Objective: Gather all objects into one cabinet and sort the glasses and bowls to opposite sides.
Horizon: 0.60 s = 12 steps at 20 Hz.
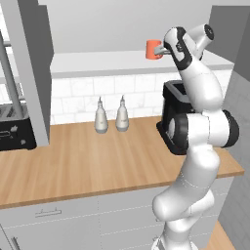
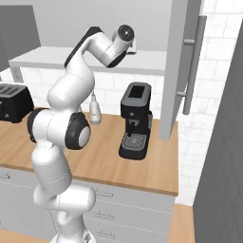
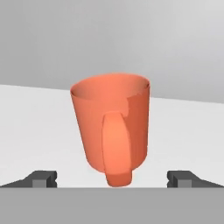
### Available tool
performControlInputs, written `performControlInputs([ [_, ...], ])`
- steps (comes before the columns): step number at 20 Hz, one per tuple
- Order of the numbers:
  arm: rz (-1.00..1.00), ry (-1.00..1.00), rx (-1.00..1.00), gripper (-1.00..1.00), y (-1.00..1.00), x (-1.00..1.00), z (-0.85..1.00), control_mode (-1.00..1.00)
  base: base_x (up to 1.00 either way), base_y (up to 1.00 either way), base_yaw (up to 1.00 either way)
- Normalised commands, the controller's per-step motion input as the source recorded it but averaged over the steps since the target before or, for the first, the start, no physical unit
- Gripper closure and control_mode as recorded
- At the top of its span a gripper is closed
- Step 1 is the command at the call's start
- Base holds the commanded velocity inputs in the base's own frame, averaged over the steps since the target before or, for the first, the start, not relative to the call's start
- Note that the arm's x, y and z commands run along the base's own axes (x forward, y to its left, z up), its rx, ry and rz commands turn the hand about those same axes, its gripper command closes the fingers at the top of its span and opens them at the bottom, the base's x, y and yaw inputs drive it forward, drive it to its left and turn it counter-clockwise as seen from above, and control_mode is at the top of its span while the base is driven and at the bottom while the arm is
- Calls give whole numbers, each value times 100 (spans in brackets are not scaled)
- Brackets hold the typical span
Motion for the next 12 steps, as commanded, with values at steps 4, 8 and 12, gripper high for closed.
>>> performControlInputs([
  [4,0,0,-1,-100,-1,50,0,-100,0,0,0],
  [8,0,0,0,-100,-1,30,-1,-100,0,0,0],
  [12,0,0,0,-100,0,1,-1,-100,0,0,0],
])
